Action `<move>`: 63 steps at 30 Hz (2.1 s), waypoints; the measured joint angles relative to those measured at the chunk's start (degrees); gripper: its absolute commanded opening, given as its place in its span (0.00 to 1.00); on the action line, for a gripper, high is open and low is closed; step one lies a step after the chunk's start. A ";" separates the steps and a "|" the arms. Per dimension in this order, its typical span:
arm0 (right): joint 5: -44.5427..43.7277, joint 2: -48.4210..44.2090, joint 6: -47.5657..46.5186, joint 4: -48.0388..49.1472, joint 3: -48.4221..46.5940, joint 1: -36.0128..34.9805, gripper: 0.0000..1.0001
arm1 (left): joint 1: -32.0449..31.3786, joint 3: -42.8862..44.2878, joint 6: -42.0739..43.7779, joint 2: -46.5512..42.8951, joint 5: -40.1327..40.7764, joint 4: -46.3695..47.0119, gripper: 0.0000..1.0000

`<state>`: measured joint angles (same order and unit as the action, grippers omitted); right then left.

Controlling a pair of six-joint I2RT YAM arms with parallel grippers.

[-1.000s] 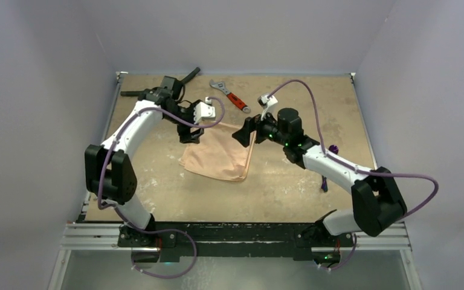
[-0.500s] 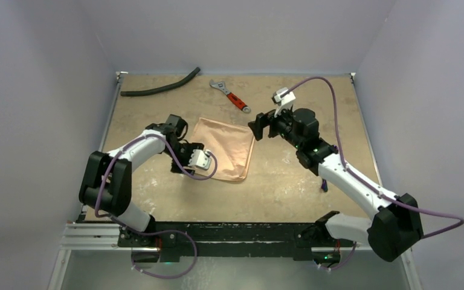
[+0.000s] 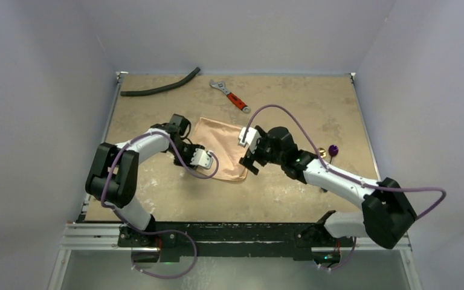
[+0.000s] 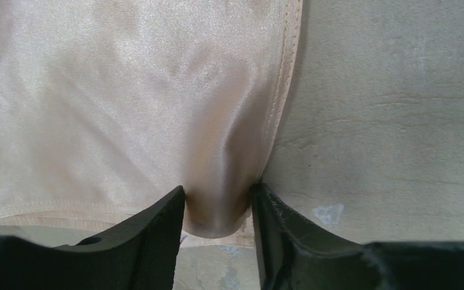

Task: Fold the napkin into a case and place the utensils inside
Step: Pick up the lower triangle-folded napkin from the center of the board.

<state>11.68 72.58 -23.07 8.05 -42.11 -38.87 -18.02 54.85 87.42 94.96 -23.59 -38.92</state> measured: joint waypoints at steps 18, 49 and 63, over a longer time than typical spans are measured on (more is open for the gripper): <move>2.84 16.98 0.00 3.78 -0.24 -10.08 0.98 | 0.02 0.00 -4.59 1.81 -2.82 6.54 0.07; -10.75 23.23 20.09 18.91 3.13 -14.71 0.80 | 4.26 0.04 -1.33 1.84 -4.94 3.82 0.00; -12.39 25.62 24.61 22.58 2.23 -16.26 0.26 | 4.52 0.37 -1.46 1.66 -4.94 1.11 0.00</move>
<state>-0.71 98.19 1.54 30.63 -39.88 -55.13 -13.50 55.22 85.95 96.62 -28.53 -37.80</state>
